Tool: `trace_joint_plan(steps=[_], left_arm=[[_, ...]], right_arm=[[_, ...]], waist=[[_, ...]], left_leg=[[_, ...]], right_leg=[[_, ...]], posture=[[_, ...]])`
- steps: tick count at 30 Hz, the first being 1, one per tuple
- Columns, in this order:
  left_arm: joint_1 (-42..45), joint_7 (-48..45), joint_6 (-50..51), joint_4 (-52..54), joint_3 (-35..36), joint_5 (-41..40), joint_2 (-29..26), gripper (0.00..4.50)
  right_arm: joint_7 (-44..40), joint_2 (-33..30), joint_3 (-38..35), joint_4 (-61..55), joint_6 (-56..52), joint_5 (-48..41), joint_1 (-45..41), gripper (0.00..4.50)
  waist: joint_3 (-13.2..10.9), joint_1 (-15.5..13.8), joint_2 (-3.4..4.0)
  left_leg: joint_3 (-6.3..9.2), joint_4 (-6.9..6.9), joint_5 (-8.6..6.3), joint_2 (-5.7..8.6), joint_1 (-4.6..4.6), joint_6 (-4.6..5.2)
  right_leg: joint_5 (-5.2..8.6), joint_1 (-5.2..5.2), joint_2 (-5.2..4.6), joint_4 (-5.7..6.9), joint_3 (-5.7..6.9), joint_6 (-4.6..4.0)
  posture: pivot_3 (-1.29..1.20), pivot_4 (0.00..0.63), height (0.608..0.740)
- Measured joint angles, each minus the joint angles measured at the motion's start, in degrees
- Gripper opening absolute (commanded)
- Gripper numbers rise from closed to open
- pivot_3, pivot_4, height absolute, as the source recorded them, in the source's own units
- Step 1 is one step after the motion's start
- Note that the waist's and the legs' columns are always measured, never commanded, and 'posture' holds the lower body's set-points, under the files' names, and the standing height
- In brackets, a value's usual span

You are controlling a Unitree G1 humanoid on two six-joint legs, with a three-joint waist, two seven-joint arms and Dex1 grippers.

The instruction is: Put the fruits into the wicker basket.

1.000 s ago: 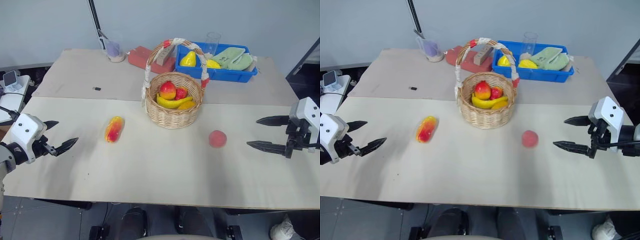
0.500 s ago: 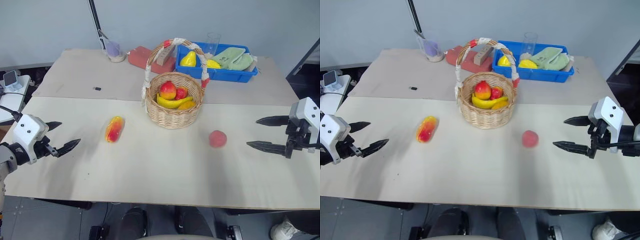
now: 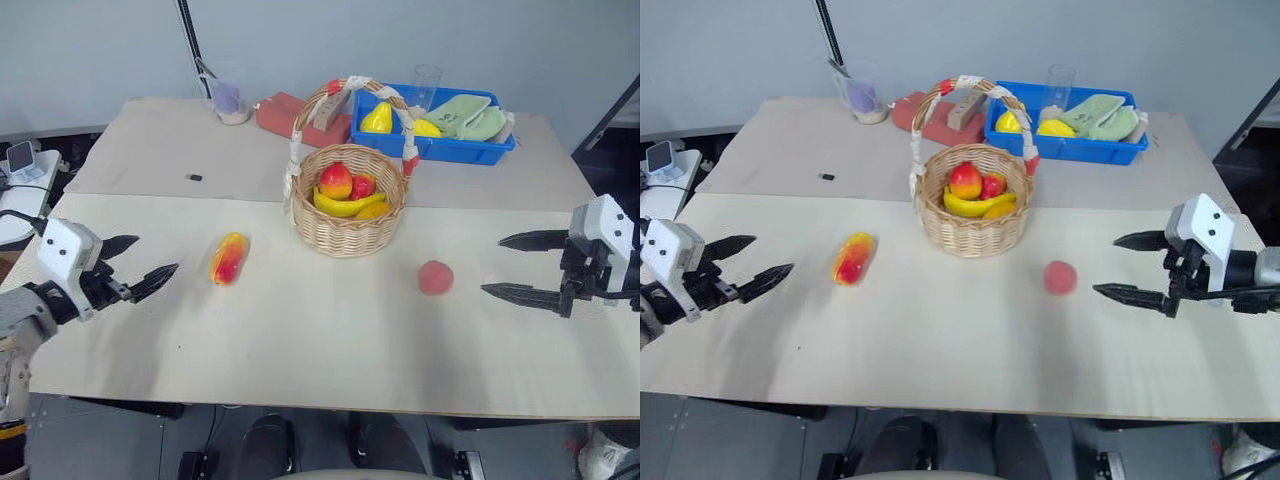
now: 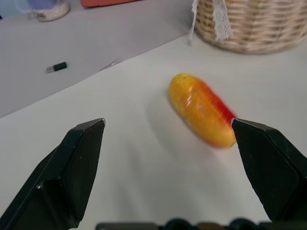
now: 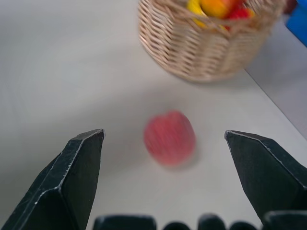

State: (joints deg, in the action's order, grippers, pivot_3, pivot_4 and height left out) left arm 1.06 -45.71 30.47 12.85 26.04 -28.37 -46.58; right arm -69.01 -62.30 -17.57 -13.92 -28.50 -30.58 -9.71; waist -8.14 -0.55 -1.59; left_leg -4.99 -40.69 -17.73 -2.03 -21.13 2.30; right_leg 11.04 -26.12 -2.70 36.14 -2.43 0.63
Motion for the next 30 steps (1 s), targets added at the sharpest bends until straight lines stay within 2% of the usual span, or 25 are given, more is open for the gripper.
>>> trace_joint_plan(steps=[7, 13, 24, 29, 30], left_arm=[[5.2, 15.2, 12.4, 6.8, -6.9, -0.1, 8.0, 4.5], [12.6, 23.8, 19.9, 4.5, -11.9, 1.7, 12.4, 4.5], [19.8, 24.1, 20.2, -8.7, -21.3, 7.1, 14.1, 4.5], [21.5, 23.5, 20.2, -11.0, -22.5, 8.2, 14.6, 4.5], [21.6, 23.4, 20.1, -11.1, -22.5, 8.3, 14.7, 4.25]], right_arm=[[2.3, 2.1, 5.1, -8.3, -4.7, -5.4, -8.1, 4.46], [3.0, 4.1, 8.8, -9.5, -6.1, -6.8, -14.7, 4.46], [1.6, 8.0, 15.0, -9.3, -5.8, -6.7, -23.9, 4.46], [1.3, 8.9, 16.4, -9.3, -5.7, -6.6, -26.3, 4.46], [1.2, 8.9, 16.7, -9.2, -5.7, -6.6, -26.3, 4.49]], waist=[[0.0, 0.0, -0.01], [0.0, -0.1, -0.02], [0.0, 0.2, -0.02], [0.0, -0.1, -0.02], [0.0, -0.1, -0.02]], left_leg=[[0.07, 0.0, 0.0, 0.07, -0.03, 0.0], [0.09, -0.03, 0.0, 0.15, -0.03, 0.0], [0.09, -0.02, 0.0, 0.15, -0.02, 0.0], [0.11, -0.03, 0.0, 0.15, -0.06, 0.0], [0.11, -0.03, 0.0, 0.15, -0.06, 0.0]], right_leg=[[-0.02, 0.02, 0.0, -0.02, 0.0, -0.01], [-0.03, 0.04, 0.0, -0.02, 0.01, -0.03], [-0.06, 0.02, 0.04, -0.01, 0.02, -0.08], [-0.06, 0.0, -0.02, -0.01, 0.05, -0.08], [-0.06, 0.0, -0.07, -0.01, 0.05, -0.08]], posture=[[0.0, 0.15, 0.703], [0.0, 0.15, 0.703], [0.0, 0.15, 0.703], [0.0, 0.15, 0.703], [0.0, 0.15, 0.703]])
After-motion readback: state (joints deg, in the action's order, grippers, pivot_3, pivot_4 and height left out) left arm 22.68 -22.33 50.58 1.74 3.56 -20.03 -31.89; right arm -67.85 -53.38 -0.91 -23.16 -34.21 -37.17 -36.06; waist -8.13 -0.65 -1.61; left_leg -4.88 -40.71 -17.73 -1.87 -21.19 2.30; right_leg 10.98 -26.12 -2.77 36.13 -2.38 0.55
